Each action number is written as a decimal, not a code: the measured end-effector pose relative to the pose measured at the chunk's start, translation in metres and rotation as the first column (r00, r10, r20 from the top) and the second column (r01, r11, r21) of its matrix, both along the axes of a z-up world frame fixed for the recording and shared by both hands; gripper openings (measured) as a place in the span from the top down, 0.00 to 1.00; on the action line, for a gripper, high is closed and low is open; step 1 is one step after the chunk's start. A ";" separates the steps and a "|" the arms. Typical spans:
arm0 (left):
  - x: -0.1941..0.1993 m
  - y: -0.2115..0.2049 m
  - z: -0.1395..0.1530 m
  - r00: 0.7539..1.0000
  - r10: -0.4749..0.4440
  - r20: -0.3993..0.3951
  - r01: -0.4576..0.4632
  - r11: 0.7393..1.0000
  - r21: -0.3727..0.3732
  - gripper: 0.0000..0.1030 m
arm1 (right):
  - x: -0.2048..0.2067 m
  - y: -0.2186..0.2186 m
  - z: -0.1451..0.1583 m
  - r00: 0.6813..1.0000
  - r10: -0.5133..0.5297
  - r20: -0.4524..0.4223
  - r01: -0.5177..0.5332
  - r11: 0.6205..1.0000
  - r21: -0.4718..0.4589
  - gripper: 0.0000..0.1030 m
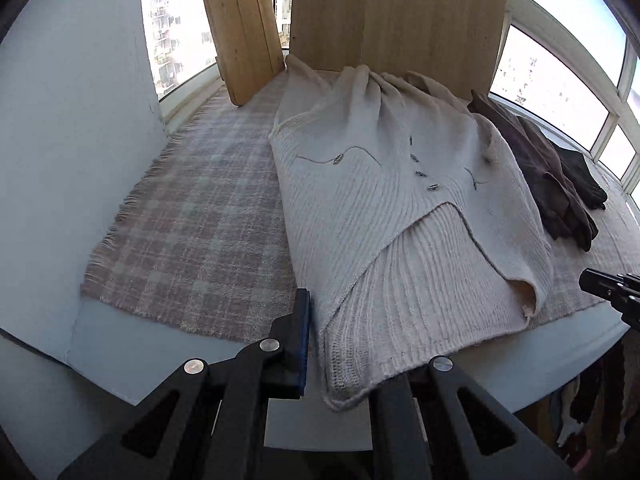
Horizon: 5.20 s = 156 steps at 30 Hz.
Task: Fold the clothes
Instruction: 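Lay the cardigan on the blanket and open both tools, then grasp the brown fleece garment with the left tool while the right tool grasps it too, then lift the brown garment with both tools and carry it past the black shorts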
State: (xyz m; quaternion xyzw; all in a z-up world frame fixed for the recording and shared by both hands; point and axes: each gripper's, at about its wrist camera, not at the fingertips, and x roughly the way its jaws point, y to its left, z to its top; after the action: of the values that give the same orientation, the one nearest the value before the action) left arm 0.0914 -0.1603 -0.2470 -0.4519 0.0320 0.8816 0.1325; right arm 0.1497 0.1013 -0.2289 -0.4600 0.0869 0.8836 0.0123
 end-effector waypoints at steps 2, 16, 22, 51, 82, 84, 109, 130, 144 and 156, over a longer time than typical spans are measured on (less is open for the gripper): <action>0.005 -0.006 -0.009 1.000 0.023 0.021 -0.022 1.000 -0.011 0.73 | 0.002 0.014 0.004 1.000 -0.028 -0.001 0.028 0.999 0.019 0.92; 0.045 -0.043 0.052 0.923 0.368 -0.111 -0.379 0.921 -0.095 0.40 | -0.008 0.184 0.005 0.986 -0.166 0.029 0.161 0.981 0.112 0.82; 0.040 0.049 0.089 0.915 0.363 -0.174 -0.373 0.927 -0.030 0.34 | -0.034 0.242 -0.017 0.994 -0.089 0.065 0.084 0.994 0.073 0.70; -0.156 0.425 -0.025 0.989 -0.141 0.041 0.144 0.984 -0.099 0.32 | -0.161 0.296 -0.049 1.000 0.003 0.023 -0.001 0.998 -0.069 0.76; -0.056 0.397 0.165 0.873 -0.356 -0.333 0.429 0.885 0.180 0.77 | -0.040 0.299 0.082 0.975 -0.087 -0.205 0.089 0.996 -0.001 0.79; -0.044 0.397 0.161 0.878 -0.351 -0.325 0.418 0.894 0.163 0.77 | -0.030 0.298 0.077 0.976 -0.117 -0.182 0.118 0.993 -0.004 0.71; 0.001 0.366 0.185 0.913 -0.300 -0.276 0.354 0.919 0.172 0.77 | -0.081 0.315 -0.014 0.933 -0.242 -0.267 0.091 0.875 -0.475 0.60; 0.003 0.413 0.330 0.712 -0.386 -0.586 0.560 0.816 0.142 0.77 | -0.044 0.311 0.107 0.823 -0.132 -0.553 -0.083 0.935 -0.346 0.96; 0.073 0.673 0.451 0.399 -0.424 -0.813 0.790 0.610 0.069 0.77 | 0.062 0.556 0.259 0.633 -0.289 -0.719 0.212 0.957 -0.198 0.96; 0.033 0.951 0.288 0.683 -0.513 -0.519 0.644 0.759 0.098 0.63 | 0.153 0.799 0.184 0.722 -0.547 -0.423 0.632 0.770 0.082 0.92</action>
State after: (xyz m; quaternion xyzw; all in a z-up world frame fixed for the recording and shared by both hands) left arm 0.1241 0.7902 0.0410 -0.1717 0.0835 0.8692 0.4561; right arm 0.3032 0.9004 -0.0454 -0.2258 0.1318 0.9076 0.3285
